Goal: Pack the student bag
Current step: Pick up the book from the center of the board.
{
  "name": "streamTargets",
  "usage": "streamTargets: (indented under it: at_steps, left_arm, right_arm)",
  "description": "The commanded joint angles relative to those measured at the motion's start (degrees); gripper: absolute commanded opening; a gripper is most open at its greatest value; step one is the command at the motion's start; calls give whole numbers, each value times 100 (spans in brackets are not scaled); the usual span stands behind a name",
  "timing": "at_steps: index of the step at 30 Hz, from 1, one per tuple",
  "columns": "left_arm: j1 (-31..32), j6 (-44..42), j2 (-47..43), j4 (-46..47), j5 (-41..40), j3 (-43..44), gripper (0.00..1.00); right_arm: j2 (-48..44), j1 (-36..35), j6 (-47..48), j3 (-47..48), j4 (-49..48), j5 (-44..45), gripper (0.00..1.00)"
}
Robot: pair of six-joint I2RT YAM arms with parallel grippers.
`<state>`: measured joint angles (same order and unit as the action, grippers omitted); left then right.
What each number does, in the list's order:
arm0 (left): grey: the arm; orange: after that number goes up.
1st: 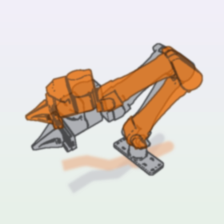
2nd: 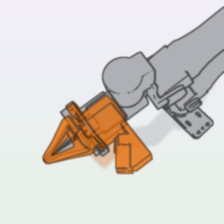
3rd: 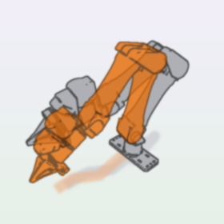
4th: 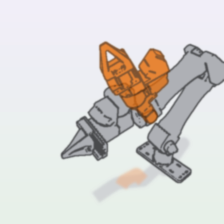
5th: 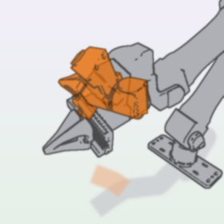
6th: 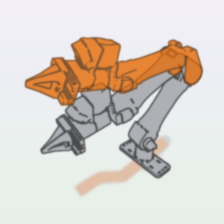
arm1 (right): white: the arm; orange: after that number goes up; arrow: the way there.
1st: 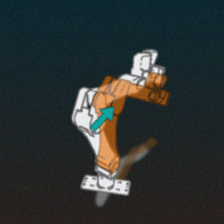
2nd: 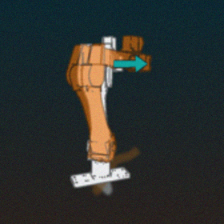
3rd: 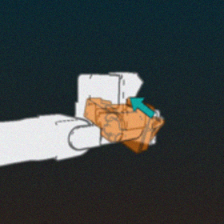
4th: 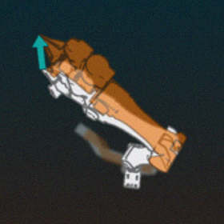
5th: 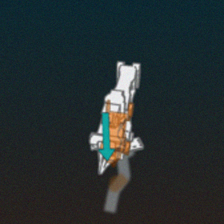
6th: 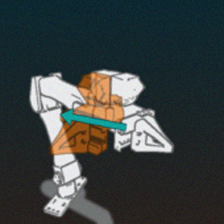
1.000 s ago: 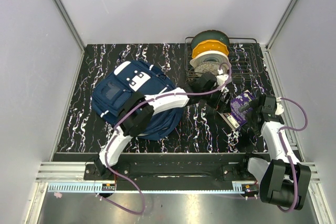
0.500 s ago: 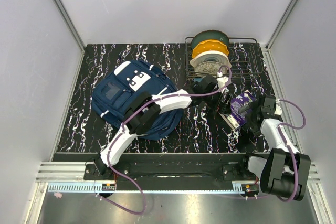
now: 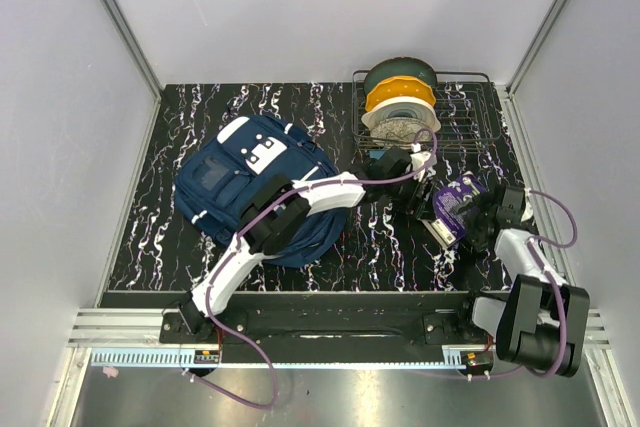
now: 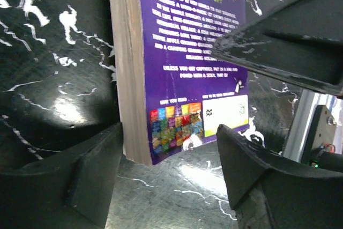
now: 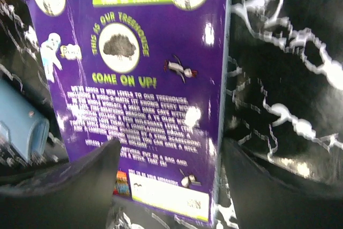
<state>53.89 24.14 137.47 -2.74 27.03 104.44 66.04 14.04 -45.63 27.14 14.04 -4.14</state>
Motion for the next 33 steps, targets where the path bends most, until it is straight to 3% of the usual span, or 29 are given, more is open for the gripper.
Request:
streamTargets:
  at_steps: [1, 12, 13, 17, 22, 24, 26, 28, 31, 33]
  left_arm:
    - [34, 99, -53, 204, 409, -55, 70]
    - [192, 407, -633, 600, 207, -890, 31]
    - [210, 407, -668, 626, 180, -952, 25]
    - [236, 390, -923, 722, 75, -1347, 17]
    - [236, 311, -1047, 731, 66, -1576, 9]
    - [236, 319, -1099, 670, 22, -1646, 0]
    - [227, 372, -1265, 582, -135, -1821, 0]
    - [236, 416, -1441, 599, -189, -1962, 0]
    - [219, 548, -1837, 425, -417, -2095, 0]
    - [201, 565, -2153, 354, -549, -2121, 0]
  right_arm:
    - [-424, -16, -359, -471, -497, -798, 77]
    - [-1137, -7, -351, -964, -622, -1528, 56]
    - [-1198, -7, -350, -999, -605, -1572, 47]
    - [-1488, -7, -350, -1105, -552, -1660, 31]
    - [-1612, -7, -368, -1202, -446, -1757, 30]
    - [-1664, -7, -377, -1237, -429, -1826, 30]
    - [-1761, -7, -377, -1237, -420, -1941, 29]
    - [-1866, -7, -412, -1219, -411, -2134, 40]
    - [-2103, -7, -369, -1027, 43, -2082, 73]
    - [-2297, -7, -324, -939, 300, -2003, 78]
